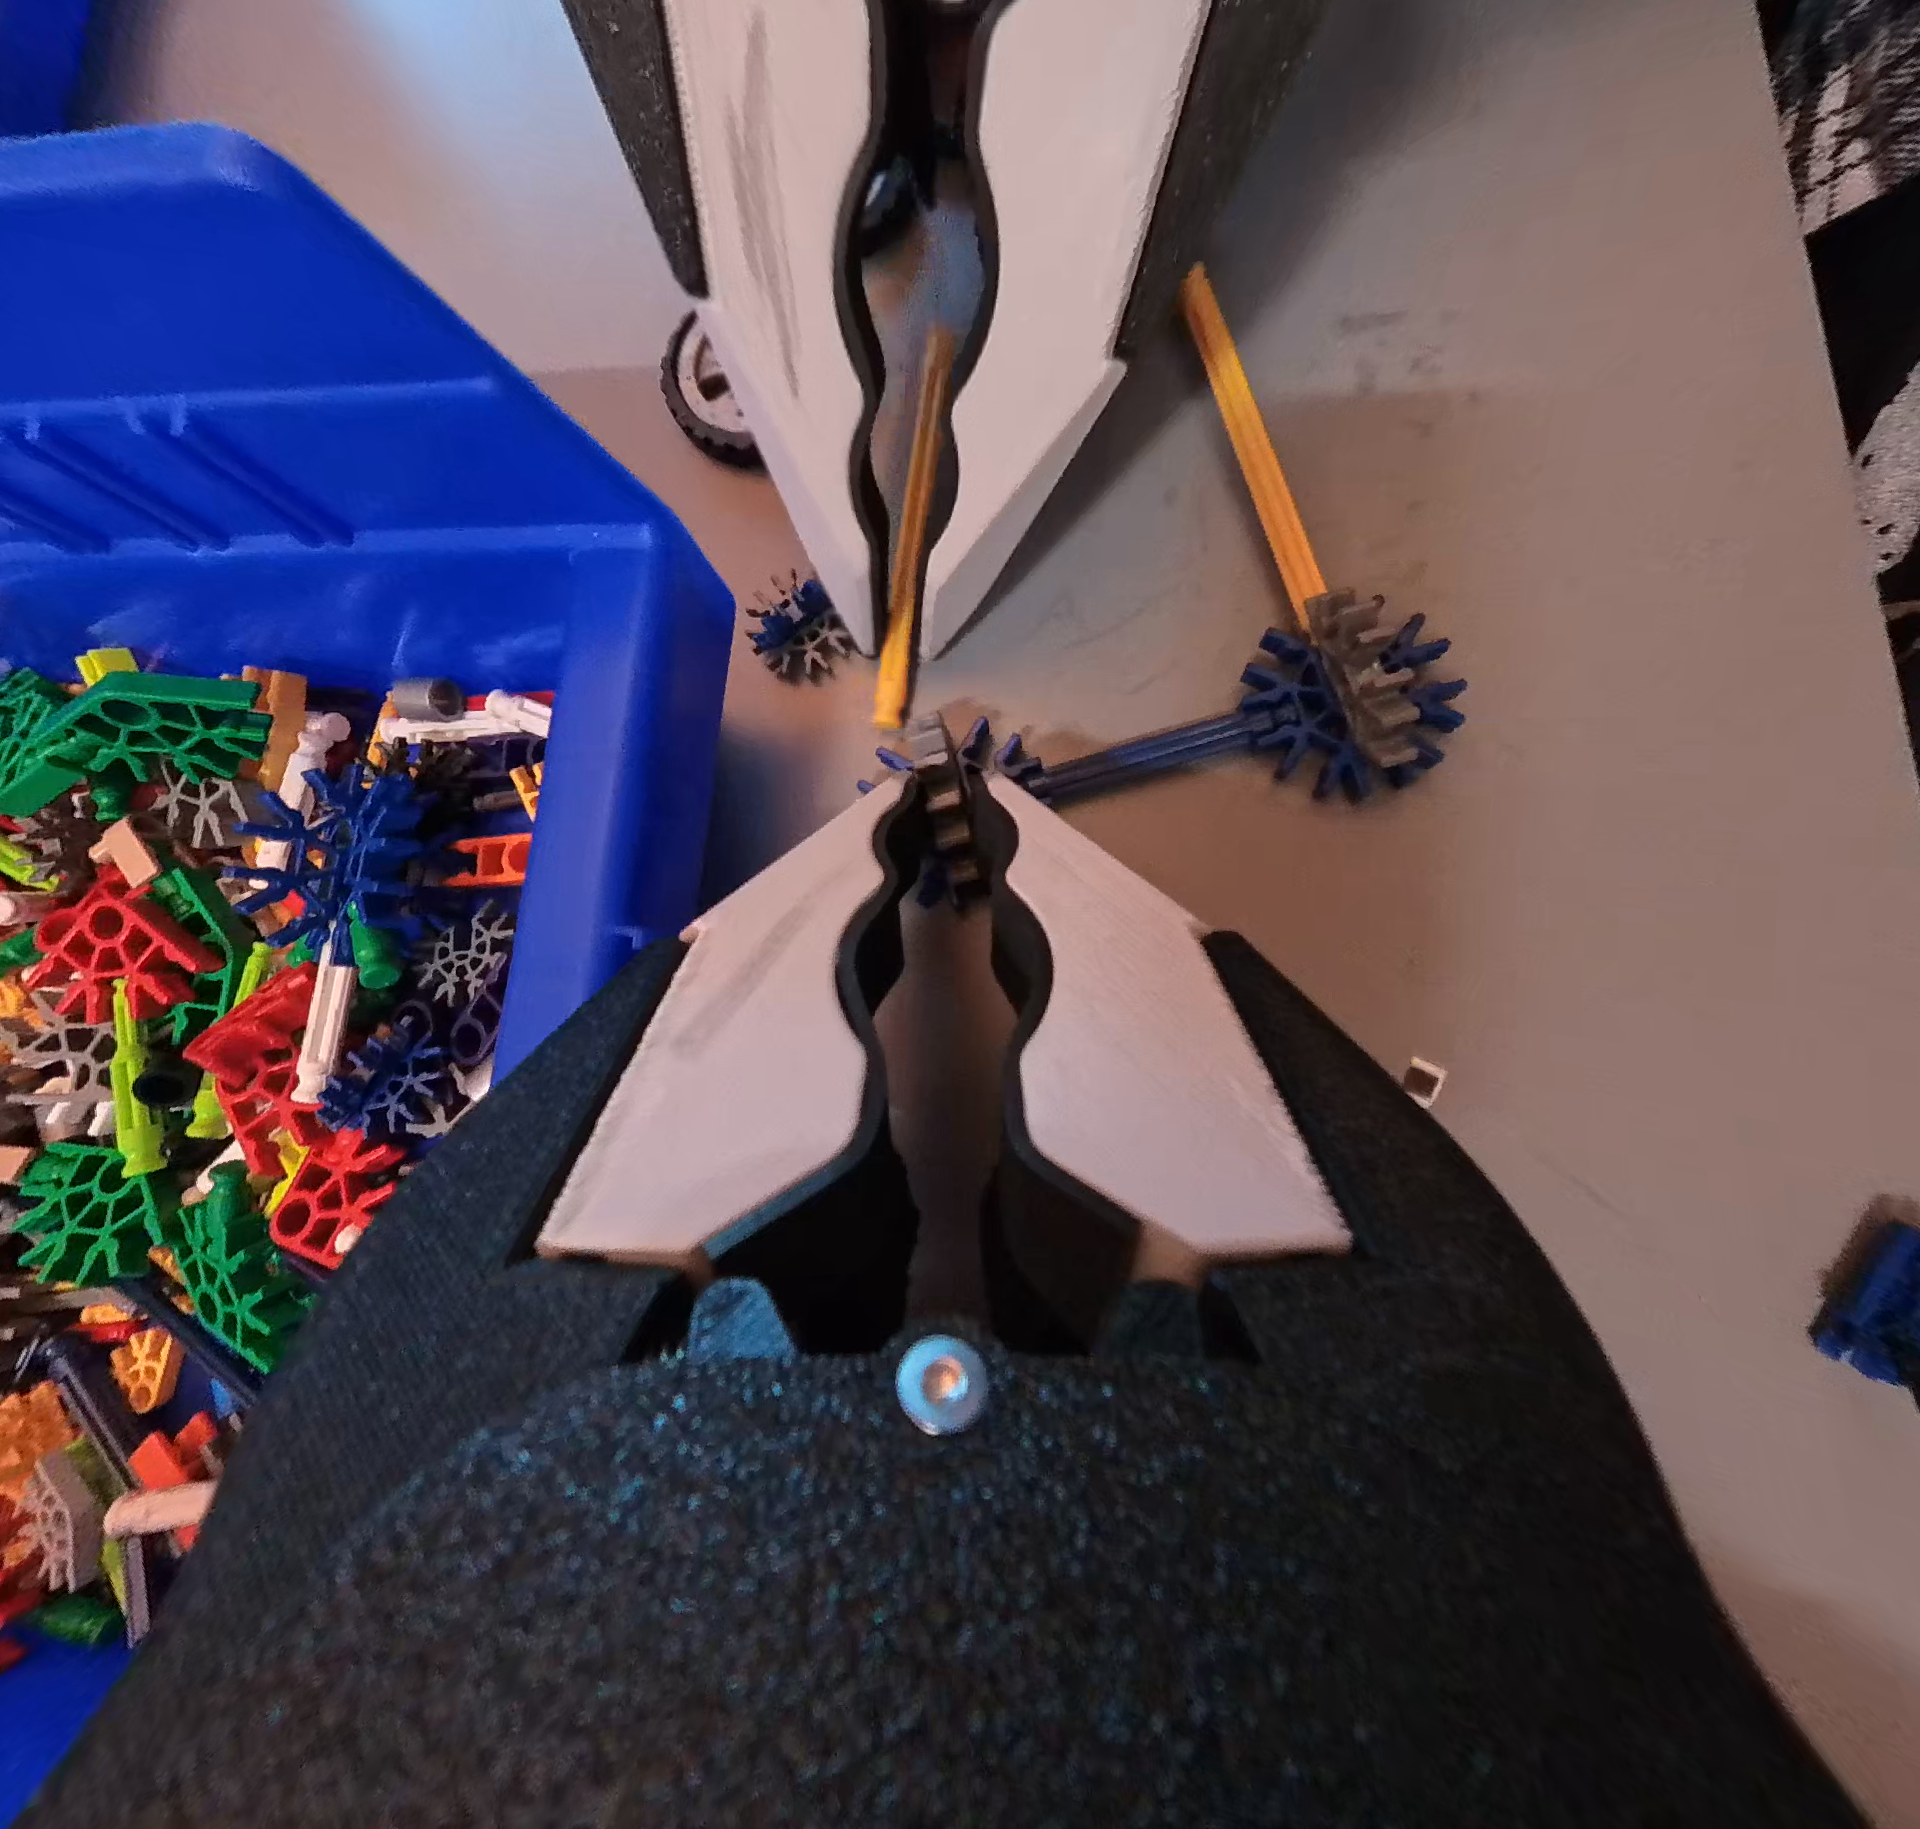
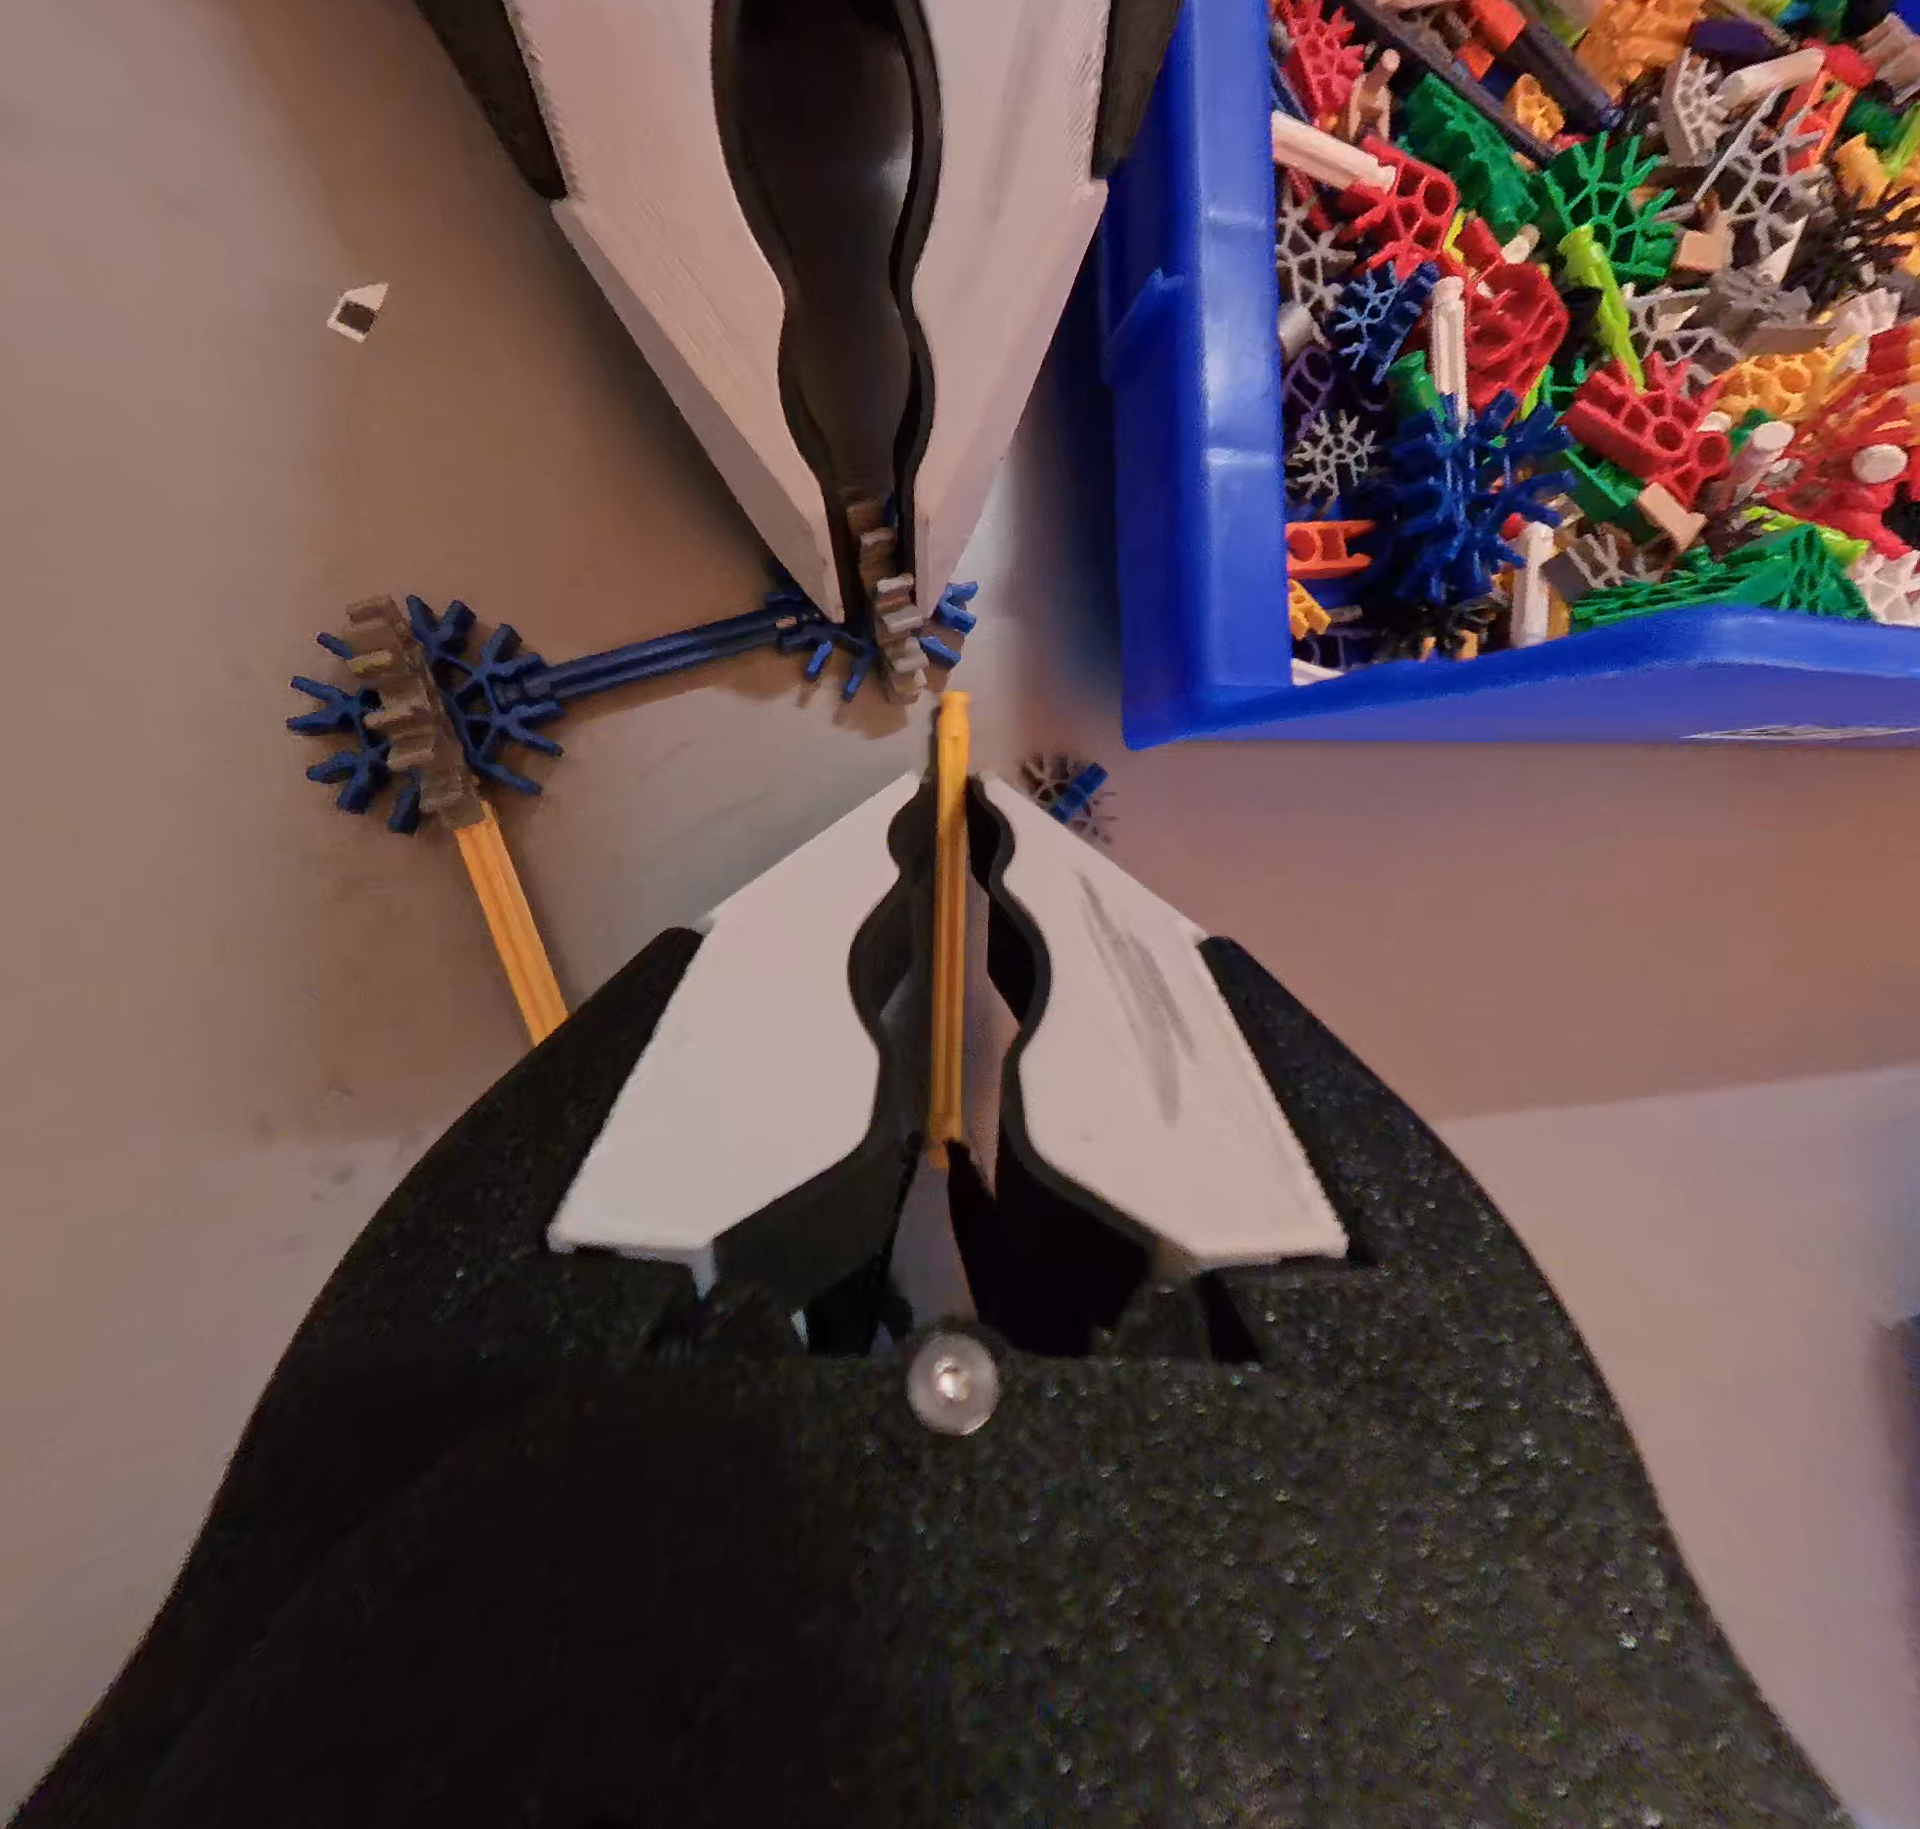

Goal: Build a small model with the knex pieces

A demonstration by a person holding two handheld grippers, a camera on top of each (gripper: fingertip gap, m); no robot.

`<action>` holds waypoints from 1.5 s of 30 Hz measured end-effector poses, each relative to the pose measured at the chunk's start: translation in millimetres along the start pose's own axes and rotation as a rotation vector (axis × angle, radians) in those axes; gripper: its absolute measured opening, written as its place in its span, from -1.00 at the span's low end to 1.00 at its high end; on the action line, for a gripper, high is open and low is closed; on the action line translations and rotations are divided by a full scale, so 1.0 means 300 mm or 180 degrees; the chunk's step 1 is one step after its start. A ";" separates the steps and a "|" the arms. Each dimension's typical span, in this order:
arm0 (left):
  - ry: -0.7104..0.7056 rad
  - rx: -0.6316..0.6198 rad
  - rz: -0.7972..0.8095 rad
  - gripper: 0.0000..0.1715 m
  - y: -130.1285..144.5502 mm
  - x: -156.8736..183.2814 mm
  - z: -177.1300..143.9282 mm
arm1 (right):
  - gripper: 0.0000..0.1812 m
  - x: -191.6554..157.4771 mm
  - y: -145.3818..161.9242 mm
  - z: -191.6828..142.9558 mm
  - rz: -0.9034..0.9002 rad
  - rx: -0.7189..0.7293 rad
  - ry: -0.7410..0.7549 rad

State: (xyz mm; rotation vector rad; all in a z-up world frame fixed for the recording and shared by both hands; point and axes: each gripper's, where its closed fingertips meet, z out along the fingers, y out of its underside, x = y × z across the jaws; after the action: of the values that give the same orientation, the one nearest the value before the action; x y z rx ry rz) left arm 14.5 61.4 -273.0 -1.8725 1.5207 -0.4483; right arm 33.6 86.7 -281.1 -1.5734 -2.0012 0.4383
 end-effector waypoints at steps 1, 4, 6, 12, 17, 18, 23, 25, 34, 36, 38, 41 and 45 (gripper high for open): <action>-0.0005 -0.0001 0.0005 -0.92 -0.001 0.000 0.001 | -0.95 -0.003 0.000 0.002 0.0012 0.0003 -0.0013; -0.0016 0.0012 0.0007 -0.91 -0.003 -0.001 0.003 | -0.94 0.005 -0.002 0.004 0.0037 0.0011 0.0019; -0.0018 0.0016 0.0012 -0.91 -0.003 -0.001 0.003 | -0.94 0.006 -0.003 0.005 0.0060 0.0025 0.0012; -0.0029 0.0029 0.0019 -0.91 -0.003 -0.001 0.003 | -0.94 0.000 -0.010 0.009 0.0120 0.0077 -0.0053; -0.0032 0.0027 0.0029 -0.91 -0.003 -0.001 0.003 | -0.95 -0.005 -0.015 0.010 0.0112 0.0106 -0.0089; -0.0018 0.0023 0.0033 -0.91 -0.002 0.000 0.003 | -0.95 -0.011 -0.015 0.009 0.0103 0.0107 -0.0123; 0.0048 -0.0012 0.0069 -0.92 0.001 0.005 0.000 | -0.95 -0.022 -0.018 0.007 0.0075 0.0117 -0.0173; 0.0057 -0.0004 0.0073 -0.92 0.001 0.005 0.000 | -0.95 -0.022 -0.018 0.008 0.0076 0.0121 -0.0178; 0.0117 0.0003 0.0096 -0.92 -0.001 0.009 0.004 | -0.93 -0.031 -0.026 0.010 0.0053 0.0152 -0.0199; 0.0113 0.0008 0.0098 -0.92 -0.003 0.010 0.006 | -0.92 -0.033 -0.029 0.011 0.0028 0.0152 -0.0194; 0.0105 -0.0004 0.0105 -0.92 -0.002 0.010 0.006 | -0.92 -0.032 -0.030 0.012 0.0029 0.0151 -0.0196; 0.0099 -0.0006 0.0101 -0.92 -0.002 0.009 0.007 | -0.92 -0.032 -0.031 0.013 0.0018 0.0152 -0.0184; 0.0094 -0.0010 0.0102 -0.91 -0.001 0.009 0.008 | -0.92 -0.030 -0.034 0.015 0.0014 0.0158 -0.0172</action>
State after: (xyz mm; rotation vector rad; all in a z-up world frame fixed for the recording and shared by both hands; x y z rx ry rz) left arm 17.0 59.7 -274.9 -1.8488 1.5693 -0.4612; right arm 24.4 75.7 -280.9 -1.5514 -2.0119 0.5334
